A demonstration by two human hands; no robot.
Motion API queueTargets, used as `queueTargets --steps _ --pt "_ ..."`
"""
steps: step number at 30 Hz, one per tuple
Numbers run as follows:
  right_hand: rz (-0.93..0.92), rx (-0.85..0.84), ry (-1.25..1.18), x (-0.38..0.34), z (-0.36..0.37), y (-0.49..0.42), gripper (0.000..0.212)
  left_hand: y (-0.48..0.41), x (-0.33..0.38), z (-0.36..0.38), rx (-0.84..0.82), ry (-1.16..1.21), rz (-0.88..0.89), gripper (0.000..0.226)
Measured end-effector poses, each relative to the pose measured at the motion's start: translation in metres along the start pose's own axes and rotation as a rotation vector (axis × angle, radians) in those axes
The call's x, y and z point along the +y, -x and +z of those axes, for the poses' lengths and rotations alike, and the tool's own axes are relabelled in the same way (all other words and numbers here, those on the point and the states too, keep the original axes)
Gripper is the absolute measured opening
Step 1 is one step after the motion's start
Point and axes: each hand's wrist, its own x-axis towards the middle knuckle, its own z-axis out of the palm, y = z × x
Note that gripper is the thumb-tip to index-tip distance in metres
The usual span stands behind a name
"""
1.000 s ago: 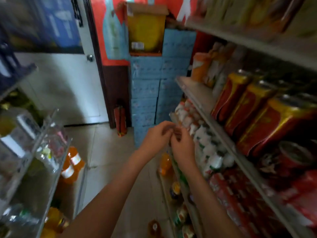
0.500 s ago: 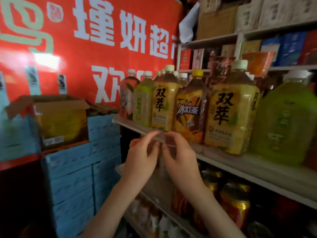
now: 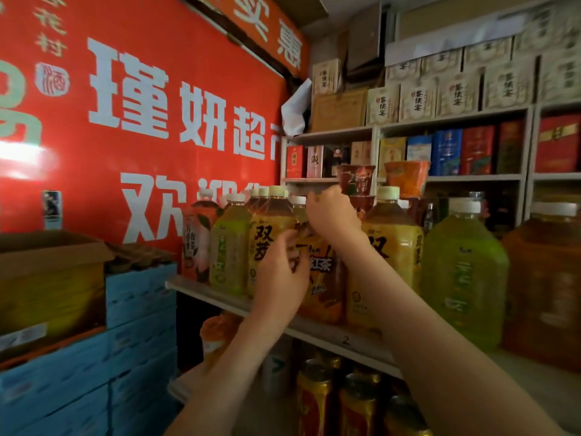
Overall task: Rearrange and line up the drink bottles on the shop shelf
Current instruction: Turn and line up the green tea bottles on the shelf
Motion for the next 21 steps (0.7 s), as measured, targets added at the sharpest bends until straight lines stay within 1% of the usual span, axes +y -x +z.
queueTargets --steps 4,7,10,12,17,19,21 --pt "0.034 0.031 0.100 0.001 0.015 0.003 0.047 -0.005 0.004 -0.004 0.017 0.029 0.006 0.039" --pt "0.031 0.121 0.169 0.002 0.018 0.009 0.042 -0.010 0.007 -0.009 0.020 0.024 -0.006 0.037" --pt "-0.072 0.214 0.186 -0.003 0.019 0.020 0.035 -0.013 0.010 -0.014 0.032 0.007 -0.029 0.037" --pt "-0.165 0.285 0.141 -0.007 0.017 0.029 0.027 -0.013 0.009 -0.021 0.033 -0.006 -0.019 0.039" --pt "-0.343 0.417 -0.075 -0.019 -0.009 0.055 0.025 0.002 0.009 -0.031 0.044 0.094 0.032 0.044" --pt "-0.393 0.439 -0.153 -0.023 -0.024 0.068 0.021 0.007 0.017 -0.035 -0.013 0.174 0.029 0.051" --pt "-0.407 0.408 -0.228 -0.026 -0.041 0.077 0.016 0.008 0.031 -0.041 -0.095 0.299 0.009 0.057"
